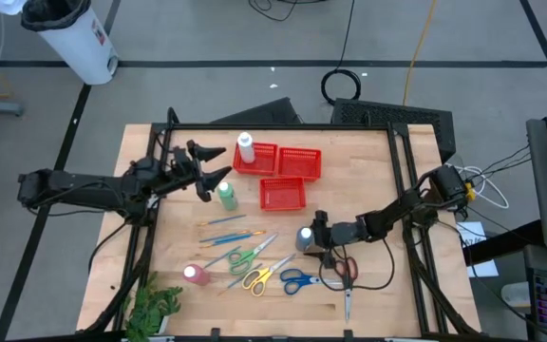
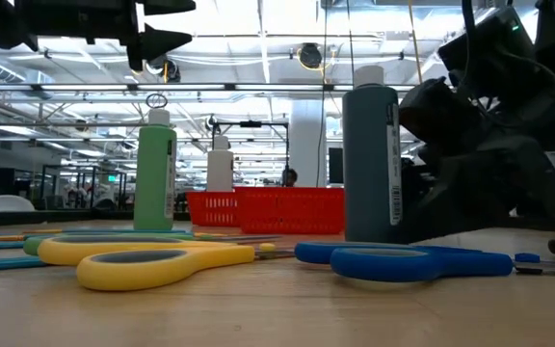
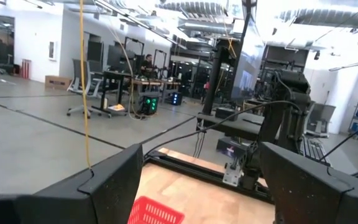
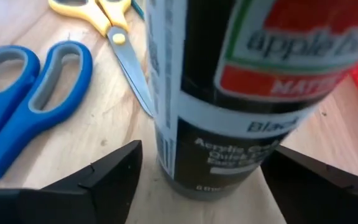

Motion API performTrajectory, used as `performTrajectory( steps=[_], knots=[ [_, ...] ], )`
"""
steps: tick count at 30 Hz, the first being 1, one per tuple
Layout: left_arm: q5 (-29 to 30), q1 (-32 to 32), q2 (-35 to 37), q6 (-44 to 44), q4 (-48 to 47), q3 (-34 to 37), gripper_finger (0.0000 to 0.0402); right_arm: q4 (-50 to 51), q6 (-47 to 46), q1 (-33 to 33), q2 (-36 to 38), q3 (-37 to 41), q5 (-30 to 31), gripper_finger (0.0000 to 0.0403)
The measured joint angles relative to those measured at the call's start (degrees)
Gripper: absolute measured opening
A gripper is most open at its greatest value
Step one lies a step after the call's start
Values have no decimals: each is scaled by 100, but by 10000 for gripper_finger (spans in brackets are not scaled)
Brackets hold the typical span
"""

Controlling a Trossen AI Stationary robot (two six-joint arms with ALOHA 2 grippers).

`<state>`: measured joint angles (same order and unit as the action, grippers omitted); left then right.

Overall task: Pick & Place Paint Supplies
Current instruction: Put the black paint bottle into the top left red bin

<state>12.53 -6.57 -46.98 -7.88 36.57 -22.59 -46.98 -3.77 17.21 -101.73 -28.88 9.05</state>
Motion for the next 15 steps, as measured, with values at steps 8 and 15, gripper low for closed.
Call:
performTrajectory(
  steps=[8,15],
  knots=[
    [-2,-1,-288,-698,63,0,315,-326,0,0,-3,0,5,226],
    [-208,-9,-531,-1130,97,-49,325,-337,-176,-1,67,0,7,180]
  ],
)
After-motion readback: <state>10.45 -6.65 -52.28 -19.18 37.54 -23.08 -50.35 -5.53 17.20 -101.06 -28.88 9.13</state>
